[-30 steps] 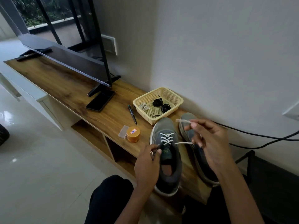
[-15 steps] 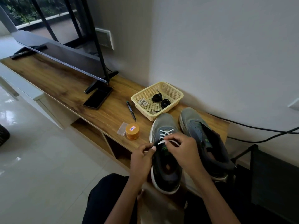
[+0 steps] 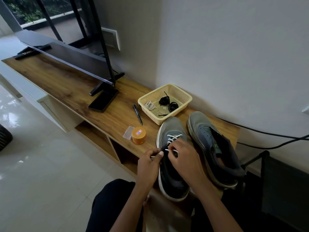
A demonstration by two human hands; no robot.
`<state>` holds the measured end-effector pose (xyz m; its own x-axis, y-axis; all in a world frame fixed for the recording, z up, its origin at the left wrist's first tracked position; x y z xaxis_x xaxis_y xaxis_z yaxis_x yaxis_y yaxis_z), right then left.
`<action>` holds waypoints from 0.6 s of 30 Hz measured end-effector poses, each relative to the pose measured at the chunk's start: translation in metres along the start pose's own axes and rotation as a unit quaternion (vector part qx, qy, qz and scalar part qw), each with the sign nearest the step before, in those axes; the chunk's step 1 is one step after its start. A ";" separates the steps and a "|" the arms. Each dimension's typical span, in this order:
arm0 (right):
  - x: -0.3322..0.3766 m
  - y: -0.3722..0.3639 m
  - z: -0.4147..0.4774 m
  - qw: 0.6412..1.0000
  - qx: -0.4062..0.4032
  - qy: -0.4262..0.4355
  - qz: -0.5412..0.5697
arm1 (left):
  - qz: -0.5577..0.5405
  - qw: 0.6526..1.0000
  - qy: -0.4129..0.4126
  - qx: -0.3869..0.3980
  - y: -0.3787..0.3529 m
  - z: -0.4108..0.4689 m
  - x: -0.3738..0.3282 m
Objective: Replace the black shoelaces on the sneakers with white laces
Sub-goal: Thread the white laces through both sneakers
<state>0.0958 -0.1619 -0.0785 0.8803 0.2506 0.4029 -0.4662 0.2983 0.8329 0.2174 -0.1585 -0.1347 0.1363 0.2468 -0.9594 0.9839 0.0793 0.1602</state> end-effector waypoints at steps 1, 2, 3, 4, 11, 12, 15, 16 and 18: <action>0.000 -0.001 0.000 1.000 0.006 -0.001 -0.001 | 0.003 1.000 -0.001 0.000 0.000 0.000 0.000; 0.000 -0.001 0.000 1.000 0.012 -0.001 -0.004 | 0.003 1.000 -0.002 -0.001 0.000 0.000 0.000; 0.001 -0.002 0.000 1.000 0.015 0.004 -0.013 | 0.003 1.000 -0.001 -0.002 0.000 0.000 0.000; 0.002 -0.002 0.000 1.000 0.015 0.011 -0.025 | 0.003 1.000 -0.001 -0.003 -0.001 0.000 0.000; 0.006 -0.003 0.002 0.997 -0.026 0.025 -0.066 | 0.007 1.000 -0.005 -0.008 -0.001 -0.001 -0.002; 0.007 -0.005 0.002 0.996 -0.028 0.027 -0.075 | 0.012 1.000 -0.009 -0.008 -0.001 -0.001 -0.003; 0.006 -0.007 0.001 0.995 -0.033 0.029 -0.087 | 0.025 0.999 -0.019 -0.011 0.000 -0.001 -0.004; 0.006 -0.006 0.001 0.995 -0.037 0.027 -0.090 | 0.028 0.999 -0.027 -0.014 0.001 -0.002 -0.005; 0.006 -0.004 0.001 0.994 -0.047 0.023 -0.097 | 0.041 0.998 -0.050 -0.024 0.002 -0.004 -0.007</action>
<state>0.1032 -0.1624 -0.0795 0.9504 0.2205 0.2193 -0.2965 0.4291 0.8532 0.2177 -0.1566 -0.1266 0.2296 0.1575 -0.9604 0.9625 0.1100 0.2482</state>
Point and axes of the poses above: each hand's wrist, its own z-axis towards the middle knuckle, its own y-axis out of the back of the hand, x = y × z, the point moved 5 cm from there along z, towards the middle knuckle, and after that the axes turned 3 degrees about -z, right-handed, at the moved point
